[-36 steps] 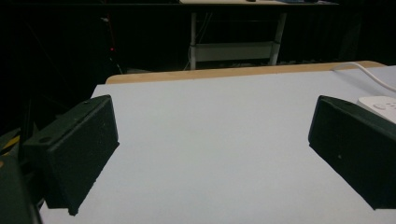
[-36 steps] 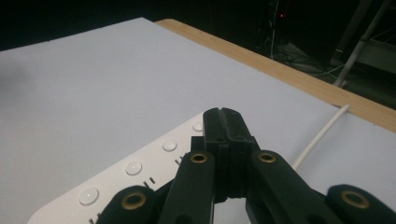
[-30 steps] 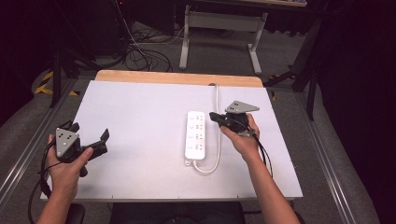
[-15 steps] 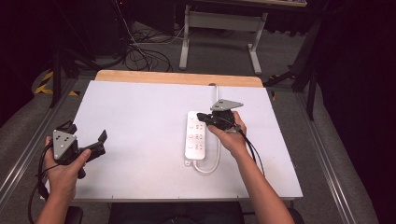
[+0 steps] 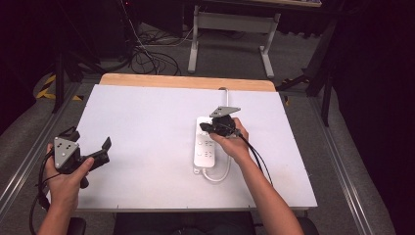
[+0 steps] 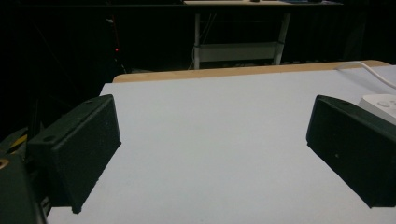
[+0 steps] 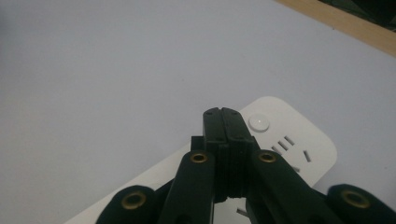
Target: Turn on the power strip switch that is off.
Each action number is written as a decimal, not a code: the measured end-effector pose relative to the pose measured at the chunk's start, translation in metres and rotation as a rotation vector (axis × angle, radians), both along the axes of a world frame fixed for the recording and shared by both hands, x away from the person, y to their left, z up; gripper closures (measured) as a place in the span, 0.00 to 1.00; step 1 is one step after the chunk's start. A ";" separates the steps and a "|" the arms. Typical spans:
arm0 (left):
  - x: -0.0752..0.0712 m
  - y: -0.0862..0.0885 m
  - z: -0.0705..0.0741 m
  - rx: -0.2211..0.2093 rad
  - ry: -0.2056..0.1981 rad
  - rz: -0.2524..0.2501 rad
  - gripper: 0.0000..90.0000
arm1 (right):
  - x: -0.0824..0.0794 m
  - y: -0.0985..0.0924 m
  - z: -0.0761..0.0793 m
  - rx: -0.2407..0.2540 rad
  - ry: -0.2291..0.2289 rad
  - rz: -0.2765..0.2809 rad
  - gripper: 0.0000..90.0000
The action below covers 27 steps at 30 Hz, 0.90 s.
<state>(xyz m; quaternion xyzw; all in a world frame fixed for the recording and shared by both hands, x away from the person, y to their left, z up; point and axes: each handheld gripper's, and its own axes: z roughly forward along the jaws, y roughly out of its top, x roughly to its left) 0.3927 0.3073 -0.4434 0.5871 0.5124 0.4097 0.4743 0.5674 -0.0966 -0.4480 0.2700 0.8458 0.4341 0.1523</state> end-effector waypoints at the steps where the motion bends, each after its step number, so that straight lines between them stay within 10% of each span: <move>1: 0.000 0.000 0.000 0.000 0.000 0.001 0.04 | 0.001 0.001 -0.002 -0.010 0.006 0.001 1.00; 27: -0.003 0.002 -0.001 0.003 0.004 0.014 0.05 | 0.005 0.009 -0.014 -0.047 0.054 -0.024 1.00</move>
